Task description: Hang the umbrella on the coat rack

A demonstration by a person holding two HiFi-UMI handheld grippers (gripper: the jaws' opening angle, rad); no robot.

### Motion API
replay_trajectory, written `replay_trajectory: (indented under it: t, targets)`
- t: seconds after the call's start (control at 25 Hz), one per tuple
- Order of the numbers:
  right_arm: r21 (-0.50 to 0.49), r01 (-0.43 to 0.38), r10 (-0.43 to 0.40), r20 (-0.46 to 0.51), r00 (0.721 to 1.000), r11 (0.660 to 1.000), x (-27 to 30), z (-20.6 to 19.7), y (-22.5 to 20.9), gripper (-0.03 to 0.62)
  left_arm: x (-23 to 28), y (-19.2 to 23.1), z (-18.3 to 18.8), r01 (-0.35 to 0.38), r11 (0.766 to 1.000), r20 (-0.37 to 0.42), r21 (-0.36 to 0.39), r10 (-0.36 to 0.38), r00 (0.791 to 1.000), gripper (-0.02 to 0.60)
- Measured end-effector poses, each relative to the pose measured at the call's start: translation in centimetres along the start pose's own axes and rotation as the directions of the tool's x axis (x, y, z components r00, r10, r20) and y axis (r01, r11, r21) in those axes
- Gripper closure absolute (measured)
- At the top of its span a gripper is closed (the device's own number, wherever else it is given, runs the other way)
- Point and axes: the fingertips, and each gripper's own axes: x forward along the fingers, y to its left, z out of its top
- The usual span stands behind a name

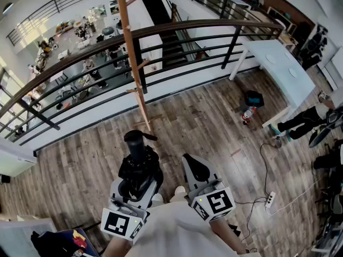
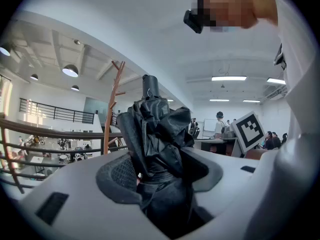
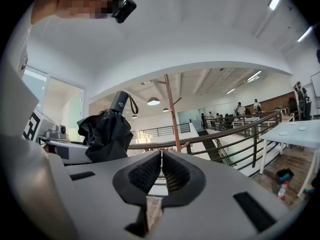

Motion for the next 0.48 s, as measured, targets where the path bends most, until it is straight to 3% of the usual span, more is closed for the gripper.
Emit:
replay_trajectory:
  t: [0.16,0.48]
  targets:
    - [-0.013,0.034,-0.034,0.011,0.999,0.999,0.6,0.3,-2.7,0.559,3.6,0.2,-0.4,0.042,0.999,-0.011,-0.03,-0.042,0.999,0.336]
    - [-0.056,-0.038,0.037,-0.017,0.999,0.998,-0.1,0.1,-2.5,0.559,3.1,-0.6,-0.9,-0.034,0.999,-0.066,-0.037,0.032,0.997,0.336]
